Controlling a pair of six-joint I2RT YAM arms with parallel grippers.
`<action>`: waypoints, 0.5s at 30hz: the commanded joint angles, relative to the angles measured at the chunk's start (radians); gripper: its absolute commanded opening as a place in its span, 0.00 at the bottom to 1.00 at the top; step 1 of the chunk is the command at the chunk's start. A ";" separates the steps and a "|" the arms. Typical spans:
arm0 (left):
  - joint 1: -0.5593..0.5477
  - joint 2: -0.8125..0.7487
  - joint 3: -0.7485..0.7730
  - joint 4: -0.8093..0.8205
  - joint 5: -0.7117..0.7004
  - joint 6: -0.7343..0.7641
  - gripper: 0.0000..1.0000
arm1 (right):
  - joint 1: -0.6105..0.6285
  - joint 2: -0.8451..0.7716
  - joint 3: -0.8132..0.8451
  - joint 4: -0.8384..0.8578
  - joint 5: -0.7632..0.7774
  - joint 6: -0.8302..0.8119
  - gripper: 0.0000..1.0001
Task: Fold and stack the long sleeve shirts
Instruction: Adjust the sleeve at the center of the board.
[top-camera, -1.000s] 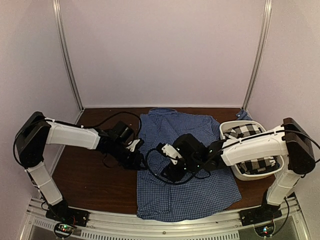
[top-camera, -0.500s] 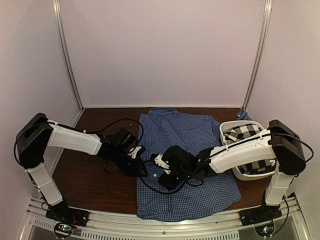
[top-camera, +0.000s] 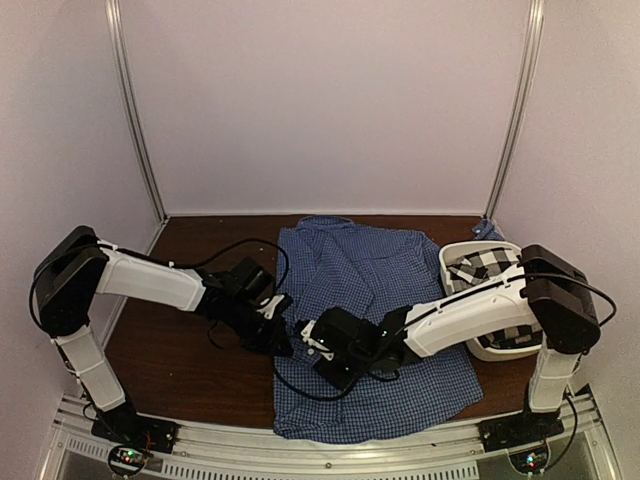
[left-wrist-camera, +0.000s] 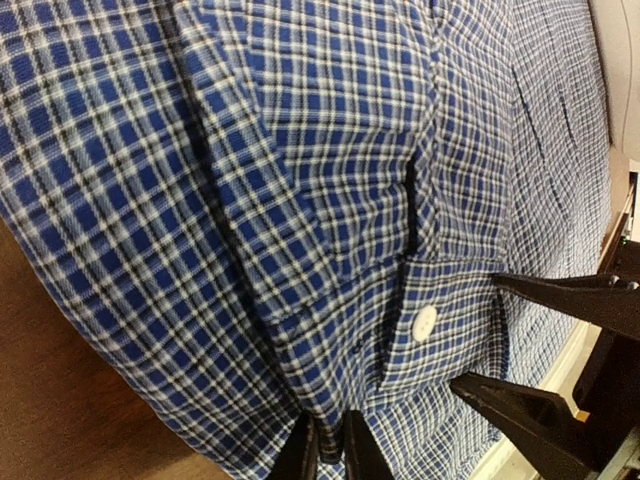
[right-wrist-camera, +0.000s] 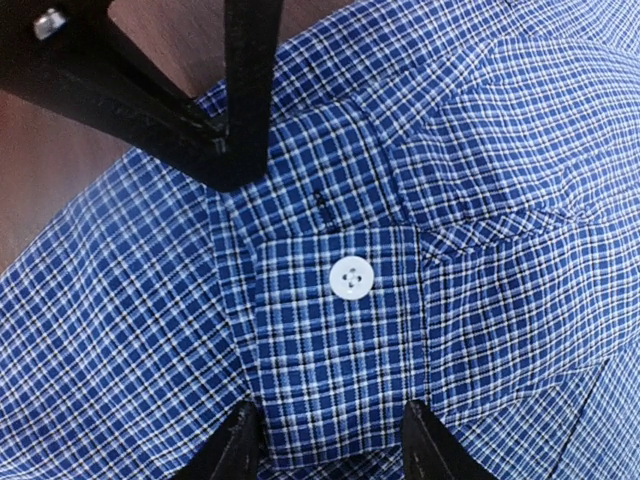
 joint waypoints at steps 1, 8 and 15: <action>-0.008 0.009 0.002 0.035 0.030 0.001 0.07 | 0.013 0.012 0.031 -0.036 0.071 -0.002 0.47; -0.012 -0.010 0.015 0.020 0.048 -0.003 0.01 | 0.014 -0.039 0.030 -0.063 0.106 -0.001 0.33; -0.020 -0.033 0.023 0.004 0.063 -0.009 0.00 | 0.017 -0.076 0.030 -0.079 0.083 -0.020 0.12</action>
